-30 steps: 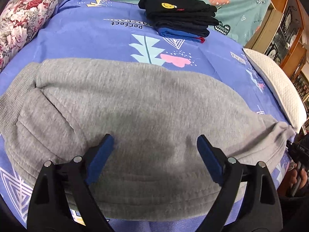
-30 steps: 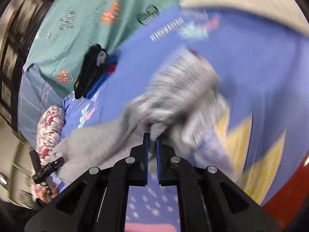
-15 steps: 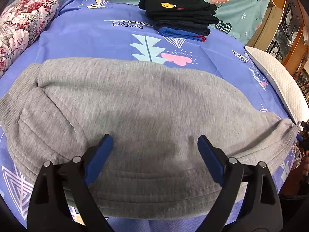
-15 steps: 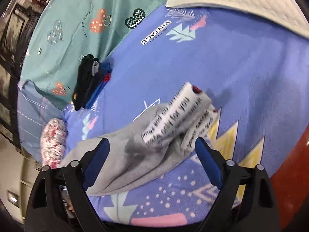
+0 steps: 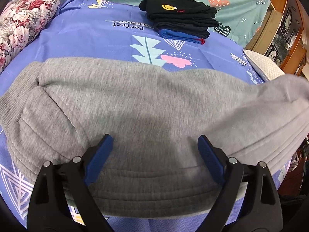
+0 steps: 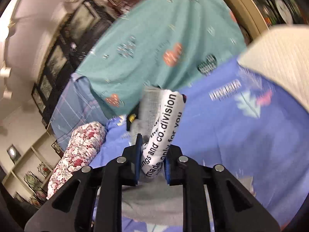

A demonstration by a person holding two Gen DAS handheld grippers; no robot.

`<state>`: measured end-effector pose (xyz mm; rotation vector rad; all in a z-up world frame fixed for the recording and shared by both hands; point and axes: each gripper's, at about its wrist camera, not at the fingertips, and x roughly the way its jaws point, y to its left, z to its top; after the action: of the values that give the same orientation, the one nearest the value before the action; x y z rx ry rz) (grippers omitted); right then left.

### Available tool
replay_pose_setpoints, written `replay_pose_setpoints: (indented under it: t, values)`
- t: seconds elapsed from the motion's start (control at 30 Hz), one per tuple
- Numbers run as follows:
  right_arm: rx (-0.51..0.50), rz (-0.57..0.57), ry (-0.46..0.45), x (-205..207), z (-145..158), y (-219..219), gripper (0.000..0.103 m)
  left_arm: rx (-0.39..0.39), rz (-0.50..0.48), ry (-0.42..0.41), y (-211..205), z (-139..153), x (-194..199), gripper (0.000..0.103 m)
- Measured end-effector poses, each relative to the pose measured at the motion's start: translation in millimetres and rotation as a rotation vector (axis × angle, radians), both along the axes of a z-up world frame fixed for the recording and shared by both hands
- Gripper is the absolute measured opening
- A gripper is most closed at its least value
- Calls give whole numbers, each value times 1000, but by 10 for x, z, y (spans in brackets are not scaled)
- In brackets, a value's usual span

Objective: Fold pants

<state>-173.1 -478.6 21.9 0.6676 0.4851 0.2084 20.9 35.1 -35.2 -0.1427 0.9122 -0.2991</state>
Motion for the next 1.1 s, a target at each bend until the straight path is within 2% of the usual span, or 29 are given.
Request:
replay_pose_setpoints:
  t: [0.1,0.13,0.2,0.37,0.47,0.5,0.57,0.63,0.67,0.7,0.77,0.8,0.87,0.93,1.0,1.07,1.1]
  values:
    - [96,-53,205,-10,-800,-247,20,4,-7,2,-11,-1,6,91]
    - [119,-64,236,-59,-974,-280,20,20,-11,1,-33,-1,1,91]
    - [147,-69,220,-190,-1088,-305,19,40,-16,2,-56,-4,-7,91]
    - [155,-103,214,-316,-1066,-383,17,93,-30,15,-94,-16,-51,91]
    - [90,-210,201,-438,-864,-477,22,169,-54,27,-144,-58,-163,91]
    - [50,-261,175,-499,-728,-510,30,180,-58,29,-142,-60,-217,91]
    - [-68,-314,155,-480,-464,-449,36,178,-65,38,-109,-46,-319,91]
    - [-149,-229,136,-274,-183,-208,36,197,-69,63,-114,-33,-400,91]
    - [-165,-143,132,-91,-59,-14,45,209,-73,68,-121,-35,-425,91]
    - [-178,-70,139,76,20,167,62,224,-76,73,-131,-29,-445,91]
    - [-199,66,145,440,155,563,79,234,-66,76,-137,52,-451,91]
    - [-197,157,133,675,216,824,81,228,-62,66,-148,120,-447,91]
    - [-169,335,169,1180,254,1309,84,226,-76,-21,-240,338,-442,91]
    - [-134,446,218,1618,220,1706,84,266,-86,-103,-378,475,-377,98]
    - [-93,536,287,2106,93,2094,84,318,-59,-146,-461,456,-239,101]
    - [-40,591,354,2499,-109,2366,84,321,-33,-91,-451,306,-61,101]
    - [-15,623,405,2700,-257,2514,84,300,-16,-27,-392,173,39,101]
